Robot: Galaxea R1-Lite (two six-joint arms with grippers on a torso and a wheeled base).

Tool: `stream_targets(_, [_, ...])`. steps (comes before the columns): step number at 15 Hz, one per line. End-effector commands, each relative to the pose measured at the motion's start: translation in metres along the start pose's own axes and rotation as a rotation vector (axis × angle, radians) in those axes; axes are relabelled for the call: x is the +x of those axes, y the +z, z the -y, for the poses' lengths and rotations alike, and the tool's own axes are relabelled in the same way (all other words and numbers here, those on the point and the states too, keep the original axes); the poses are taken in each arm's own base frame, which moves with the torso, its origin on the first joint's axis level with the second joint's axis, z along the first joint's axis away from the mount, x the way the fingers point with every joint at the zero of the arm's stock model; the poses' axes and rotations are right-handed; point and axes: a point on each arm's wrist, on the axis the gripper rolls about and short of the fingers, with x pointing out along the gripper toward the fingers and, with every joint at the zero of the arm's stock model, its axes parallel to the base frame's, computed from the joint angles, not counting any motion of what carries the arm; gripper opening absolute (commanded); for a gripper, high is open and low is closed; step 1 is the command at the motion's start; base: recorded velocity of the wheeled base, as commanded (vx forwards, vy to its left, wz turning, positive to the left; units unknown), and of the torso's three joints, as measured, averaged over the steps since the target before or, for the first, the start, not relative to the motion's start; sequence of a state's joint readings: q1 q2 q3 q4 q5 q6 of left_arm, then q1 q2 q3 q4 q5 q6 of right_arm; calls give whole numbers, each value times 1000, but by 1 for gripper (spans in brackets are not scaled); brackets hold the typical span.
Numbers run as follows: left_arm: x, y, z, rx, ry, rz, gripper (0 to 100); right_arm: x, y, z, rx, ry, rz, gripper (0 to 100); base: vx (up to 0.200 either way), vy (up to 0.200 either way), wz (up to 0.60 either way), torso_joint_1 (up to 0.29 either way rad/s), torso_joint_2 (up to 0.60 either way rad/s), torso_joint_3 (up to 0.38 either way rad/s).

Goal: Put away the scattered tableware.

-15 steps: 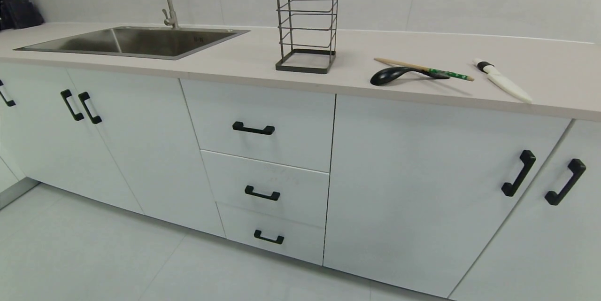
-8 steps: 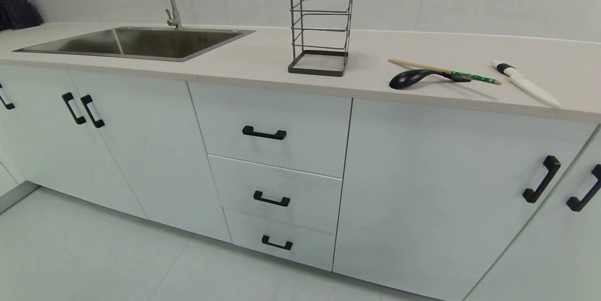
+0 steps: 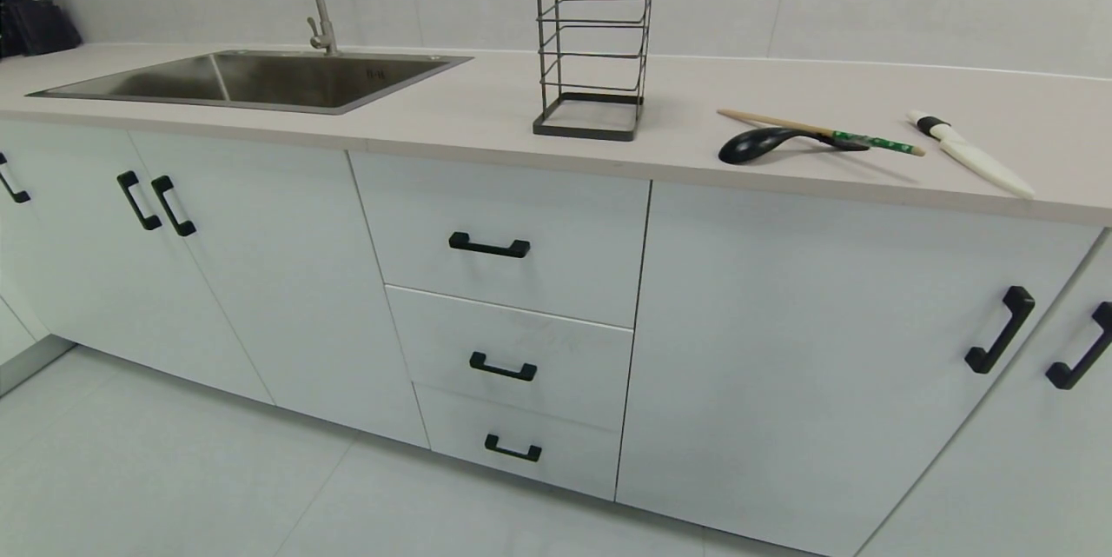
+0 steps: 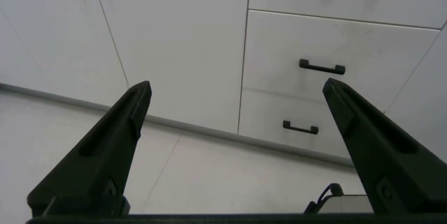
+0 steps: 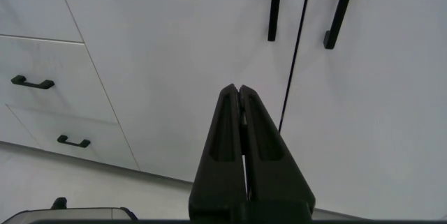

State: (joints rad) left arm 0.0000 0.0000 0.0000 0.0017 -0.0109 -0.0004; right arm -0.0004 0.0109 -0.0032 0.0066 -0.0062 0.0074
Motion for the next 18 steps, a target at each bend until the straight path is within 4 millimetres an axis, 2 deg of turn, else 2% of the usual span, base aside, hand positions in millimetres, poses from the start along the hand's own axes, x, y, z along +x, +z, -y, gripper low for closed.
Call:
stream_targets(1, [0,0,0,-3,-6,0,100,0,0,0,0,-1,-1,0,0,0,0,0,0,0])
stream_targets(3, [0,1,1,-2,-40,12,100,0,0,0,0,0,-1,0,0,0,0,0,0,0])
stream_targets(4, [-4,19,1,-12,-42,127,100,0,0,0,-1,-1,-1,0,0,0,0,0,0,0])
stream_targets(5, [-16,55,1,-13,-29,302,100,0,0,0,-1,0,-1,0,0,0,0,0,0,0])
stream_targets(8, [-13,54,2,8,-81,189,100,0,0,0,0,0,-1,0,0,0,0,0,0,0])
stream_targets(12, [3,94,5,42,-288,117,100,0,0,0,2,-3,-1,0,0,0,0,0,0,0])
stream_targets(13, [6,98,5,61,-309,104,100,0,0,0,2,-1,-1,0,0,0,0,0,0,0])
stream_targets(14, [17,107,6,118,-325,76,100,0,0,0,2,-1,-1,0,0,0,0,0,0,0])
stream_targets(18, [43,122,10,315,-464,25,100,0,0,0,2,0,-3,0,0,0,0,0,0,0])
